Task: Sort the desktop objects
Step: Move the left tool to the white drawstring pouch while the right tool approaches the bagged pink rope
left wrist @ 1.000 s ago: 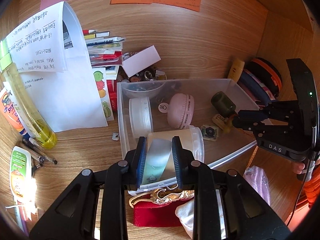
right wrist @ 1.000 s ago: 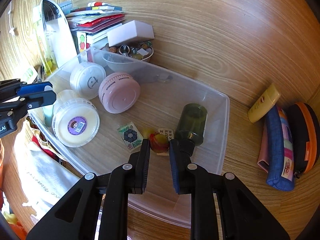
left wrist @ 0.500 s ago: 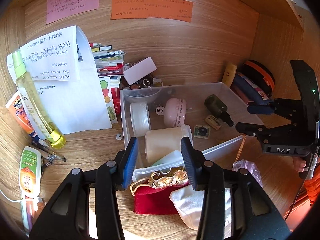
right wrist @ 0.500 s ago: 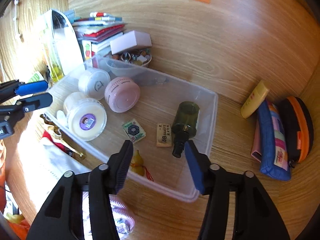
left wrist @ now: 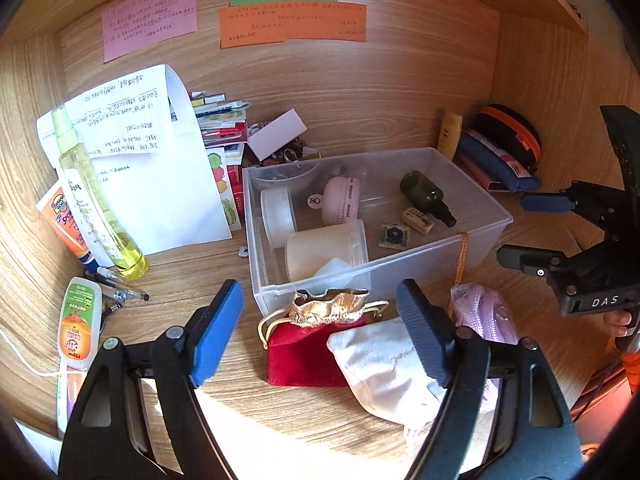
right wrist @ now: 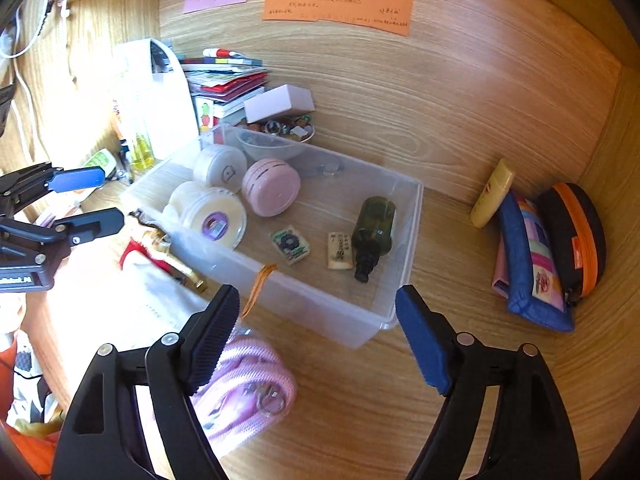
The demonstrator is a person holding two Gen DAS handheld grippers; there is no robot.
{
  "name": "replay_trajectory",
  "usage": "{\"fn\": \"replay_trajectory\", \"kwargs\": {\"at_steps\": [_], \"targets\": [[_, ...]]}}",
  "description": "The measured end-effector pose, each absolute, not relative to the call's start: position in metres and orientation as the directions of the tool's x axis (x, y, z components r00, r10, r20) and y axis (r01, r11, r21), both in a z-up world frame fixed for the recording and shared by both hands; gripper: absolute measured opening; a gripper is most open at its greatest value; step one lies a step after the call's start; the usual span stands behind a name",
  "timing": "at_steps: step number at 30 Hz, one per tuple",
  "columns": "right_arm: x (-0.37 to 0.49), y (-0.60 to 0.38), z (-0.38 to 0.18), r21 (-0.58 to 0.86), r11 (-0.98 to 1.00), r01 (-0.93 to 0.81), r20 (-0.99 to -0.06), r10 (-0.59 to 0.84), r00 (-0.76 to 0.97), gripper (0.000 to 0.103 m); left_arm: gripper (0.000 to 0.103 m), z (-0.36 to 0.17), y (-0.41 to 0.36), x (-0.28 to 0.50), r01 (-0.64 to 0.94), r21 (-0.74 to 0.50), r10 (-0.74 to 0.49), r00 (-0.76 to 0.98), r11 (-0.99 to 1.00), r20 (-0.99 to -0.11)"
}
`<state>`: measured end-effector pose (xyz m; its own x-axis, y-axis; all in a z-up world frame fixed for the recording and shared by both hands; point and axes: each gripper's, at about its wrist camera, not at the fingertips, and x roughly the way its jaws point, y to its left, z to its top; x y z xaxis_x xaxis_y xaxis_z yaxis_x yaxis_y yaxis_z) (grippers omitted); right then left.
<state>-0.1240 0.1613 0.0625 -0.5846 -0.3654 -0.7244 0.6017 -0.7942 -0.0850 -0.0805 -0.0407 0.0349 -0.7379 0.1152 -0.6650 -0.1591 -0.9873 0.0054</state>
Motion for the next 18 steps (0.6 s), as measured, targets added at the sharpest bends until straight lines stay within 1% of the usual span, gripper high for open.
{"fn": "replay_trajectory", "kwargs": {"at_steps": [6, 13, 18], "targets": [[-0.102, 0.168, 0.05, -0.053, -0.772, 0.634, -0.747, -0.39, -0.538, 0.083, 0.086, 0.02, -0.034, -0.067, -0.156, 0.033, 0.089, -0.713, -0.987, -0.696], [-0.081, 0.166, 0.035, 0.053, -0.753, 0.656, -0.763, -0.454, -0.46, 0.083, 0.086, -0.005, -0.037, -0.052, -0.139, 0.001, 0.091, -0.655, -0.99, -0.75], [-0.073, 0.143, 0.024, 0.076, -0.722, 0.688, -0.775, -0.476, -0.414, 0.083, 0.086, -0.013, -0.036, -0.044, -0.136, -0.013, 0.098, -0.639, -0.991, -0.763]]}}
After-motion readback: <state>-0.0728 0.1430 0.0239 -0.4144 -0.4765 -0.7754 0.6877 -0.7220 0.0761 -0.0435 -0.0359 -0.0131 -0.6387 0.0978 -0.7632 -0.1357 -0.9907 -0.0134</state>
